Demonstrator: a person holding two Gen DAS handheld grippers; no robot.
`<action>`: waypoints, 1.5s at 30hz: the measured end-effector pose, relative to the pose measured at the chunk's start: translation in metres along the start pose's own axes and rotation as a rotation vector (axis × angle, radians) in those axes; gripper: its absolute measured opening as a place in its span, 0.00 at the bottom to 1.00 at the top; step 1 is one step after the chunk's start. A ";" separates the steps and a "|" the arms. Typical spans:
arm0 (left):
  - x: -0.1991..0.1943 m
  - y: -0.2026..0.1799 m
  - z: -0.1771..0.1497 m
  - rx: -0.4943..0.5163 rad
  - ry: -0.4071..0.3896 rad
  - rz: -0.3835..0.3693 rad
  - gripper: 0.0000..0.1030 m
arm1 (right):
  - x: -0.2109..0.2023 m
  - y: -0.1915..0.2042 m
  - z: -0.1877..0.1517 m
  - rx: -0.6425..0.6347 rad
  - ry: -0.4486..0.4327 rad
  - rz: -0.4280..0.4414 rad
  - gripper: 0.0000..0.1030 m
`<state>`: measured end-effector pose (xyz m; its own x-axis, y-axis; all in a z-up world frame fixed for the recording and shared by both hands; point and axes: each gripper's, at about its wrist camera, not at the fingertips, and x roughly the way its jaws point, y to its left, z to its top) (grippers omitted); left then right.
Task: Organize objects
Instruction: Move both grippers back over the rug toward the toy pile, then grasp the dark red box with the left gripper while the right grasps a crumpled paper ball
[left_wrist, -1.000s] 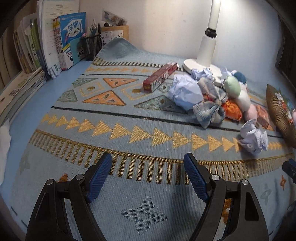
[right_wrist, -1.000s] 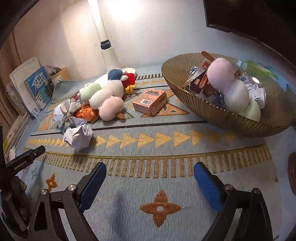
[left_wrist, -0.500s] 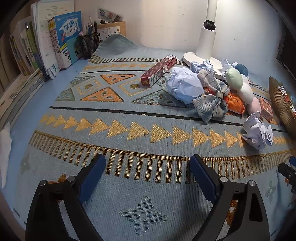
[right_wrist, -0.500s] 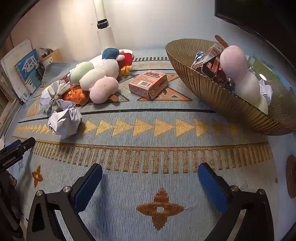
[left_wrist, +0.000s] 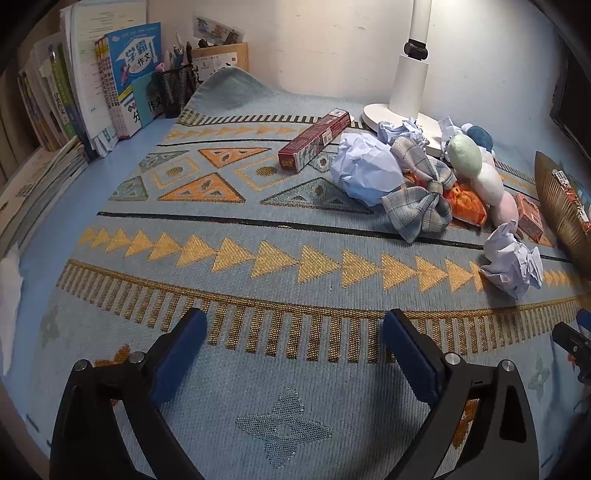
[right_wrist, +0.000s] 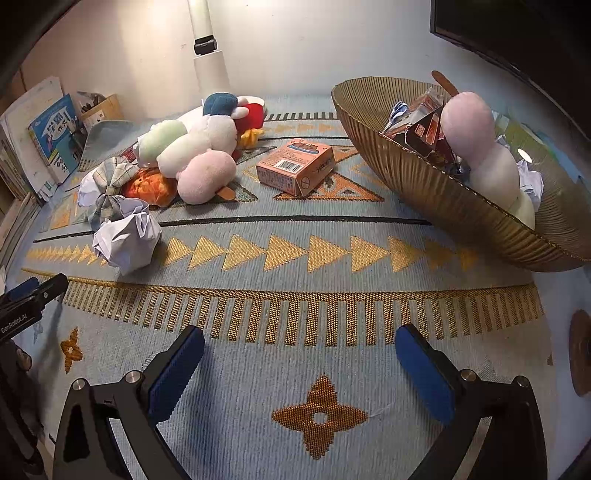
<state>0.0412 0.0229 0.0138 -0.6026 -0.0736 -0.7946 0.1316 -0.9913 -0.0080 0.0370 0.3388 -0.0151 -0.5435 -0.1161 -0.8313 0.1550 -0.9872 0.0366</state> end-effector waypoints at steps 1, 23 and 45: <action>-0.001 0.001 0.000 -0.006 -0.006 -0.003 0.94 | 0.002 0.000 0.002 -0.004 0.001 0.000 1.00; 0.094 -0.019 0.149 0.201 -0.030 -0.190 0.64 | 0.025 0.075 0.046 -0.024 -0.013 0.330 0.99; -0.009 0.048 0.041 0.022 -0.044 -0.155 0.14 | -0.044 0.030 -0.012 -0.135 -0.147 0.173 0.46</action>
<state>0.0209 -0.0281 0.0452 -0.6486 0.0760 -0.7574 0.0177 -0.9932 -0.1149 0.0756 0.3152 0.0156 -0.6115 -0.3064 -0.7295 0.3592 -0.9290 0.0890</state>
